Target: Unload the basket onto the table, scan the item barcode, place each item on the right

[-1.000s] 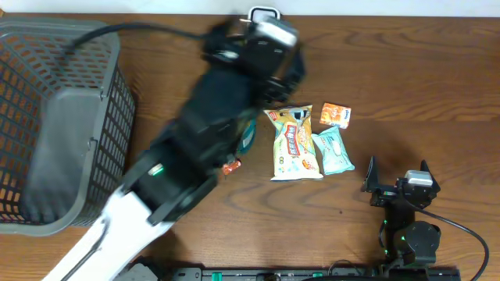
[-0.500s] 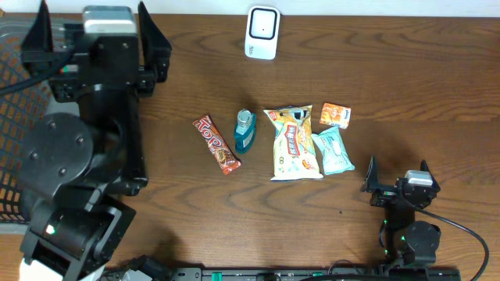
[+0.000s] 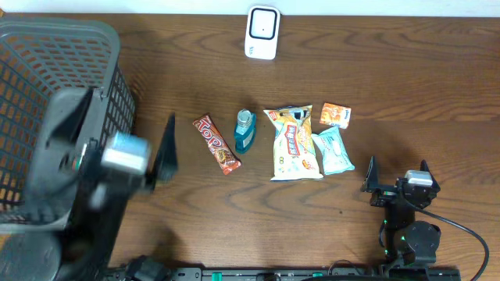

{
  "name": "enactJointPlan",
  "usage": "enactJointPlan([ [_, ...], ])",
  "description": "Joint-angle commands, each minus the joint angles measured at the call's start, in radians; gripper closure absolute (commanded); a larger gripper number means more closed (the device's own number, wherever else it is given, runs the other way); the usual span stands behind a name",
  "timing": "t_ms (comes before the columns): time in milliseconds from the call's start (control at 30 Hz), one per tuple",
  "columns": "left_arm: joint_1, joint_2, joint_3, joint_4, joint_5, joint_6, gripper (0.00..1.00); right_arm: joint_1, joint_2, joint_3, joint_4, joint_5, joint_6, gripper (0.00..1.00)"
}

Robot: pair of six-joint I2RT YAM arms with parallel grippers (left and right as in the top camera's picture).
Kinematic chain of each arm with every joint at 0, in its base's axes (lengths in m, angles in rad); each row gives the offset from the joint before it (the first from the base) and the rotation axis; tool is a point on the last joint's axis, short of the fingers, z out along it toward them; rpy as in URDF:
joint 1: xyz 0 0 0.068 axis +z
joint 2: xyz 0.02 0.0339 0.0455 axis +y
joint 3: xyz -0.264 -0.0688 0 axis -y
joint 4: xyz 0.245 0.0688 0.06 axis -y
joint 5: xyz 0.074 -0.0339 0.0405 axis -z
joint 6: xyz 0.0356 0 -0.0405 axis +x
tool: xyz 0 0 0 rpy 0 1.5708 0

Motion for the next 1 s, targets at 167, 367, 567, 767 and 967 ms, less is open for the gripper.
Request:
enactJointPlan([
  [167, 0.19, -0.329, -0.194, 0.005, 0.401, -0.02, 0.02, 0.005, -0.005, -0.001, -0.004, 0.001, -0.015, 0.01],
  [367, 0.241, -0.439, -0.219, 0.002, 0.4, -0.143, 0.02, 0.005, -0.005, -0.001, -0.004, 0.001, -0.015, 0.01],
  [567, 0.237, -0.447, -0.22, 0.023, 0.158, -0.355, 0.02, 0.005, -0.005, -0.001, -0.004, 0.001, -0.015, 0.01],
  [767, 0.247, -0.448, -0.22, 0.059, -0.148, -0.591, 0.02, 0.005, -0.005, -0.001, -0.004, 0.001, -0.015, 0.01],
  [967, 0.247, -0.448, -0.22, 0.23, -0.147, -0.596, 0.02, 0.005, -0.005, -0.001, -0.005, -0.011, 0.053, 0.01],
])
